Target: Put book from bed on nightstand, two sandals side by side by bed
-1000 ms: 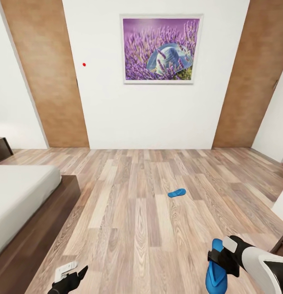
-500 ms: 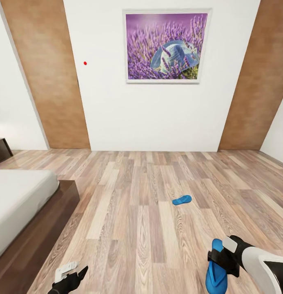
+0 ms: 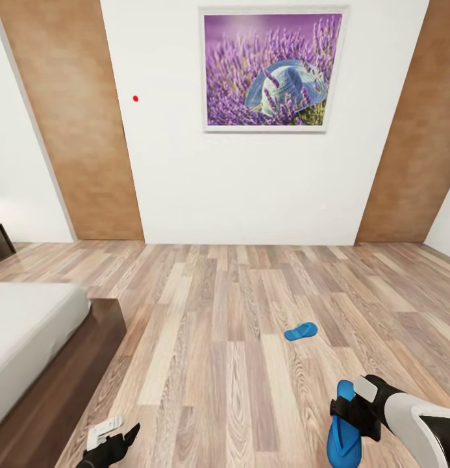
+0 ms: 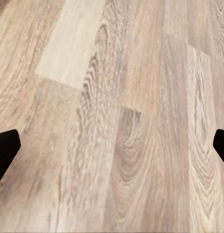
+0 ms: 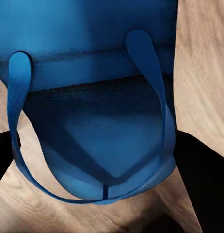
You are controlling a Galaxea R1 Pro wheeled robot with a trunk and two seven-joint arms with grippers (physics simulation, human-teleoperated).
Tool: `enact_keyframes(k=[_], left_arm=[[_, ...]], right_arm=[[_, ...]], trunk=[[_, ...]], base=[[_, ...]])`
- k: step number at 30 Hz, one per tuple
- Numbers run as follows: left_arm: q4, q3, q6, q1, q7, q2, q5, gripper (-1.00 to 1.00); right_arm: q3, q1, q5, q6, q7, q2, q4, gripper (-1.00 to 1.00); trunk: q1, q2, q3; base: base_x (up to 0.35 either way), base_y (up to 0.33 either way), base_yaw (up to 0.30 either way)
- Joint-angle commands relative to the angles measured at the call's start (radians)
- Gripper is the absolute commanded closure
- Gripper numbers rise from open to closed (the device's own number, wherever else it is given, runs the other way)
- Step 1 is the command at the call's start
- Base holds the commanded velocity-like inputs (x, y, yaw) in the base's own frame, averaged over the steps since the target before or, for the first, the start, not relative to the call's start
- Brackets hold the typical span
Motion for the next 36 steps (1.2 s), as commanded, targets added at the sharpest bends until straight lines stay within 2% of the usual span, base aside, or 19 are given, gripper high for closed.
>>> enact_keyframes(k=[1, 16, 36], left_arm=[[0.001, 0.002, 0.0, -0.001, -0.006, 0.0, 0.006, -1.0], [0.001, 0.002, 0.0, -0.001, -0.006, 0.0, 0.005, -1.0], [0.001, 0.002, 0.0, -0.001, -0.006, 0.0, 0.006, -1.0]], right_arm=[[-0.001, -0.001, -0.007, 0.001, -0.006, 0.0, 0.001, 1.0], [-0.005, -0.001, -0.009, 0.001, -0.006, -0.001, 0.0, 1.0], [-0.004, -0.001, -0.009, 0.0, -0.005, -0.001, -0.002, 1.0]], trunk=[[0.0, 0.0, -0.001], [0.0, 0.0, -0.001], [0.0, 0.0, -0.001]], base=[[0.281, 0.134, 0.0], [0.281, 0.116, 0.0], [0.281, 0.009, 0.0]])
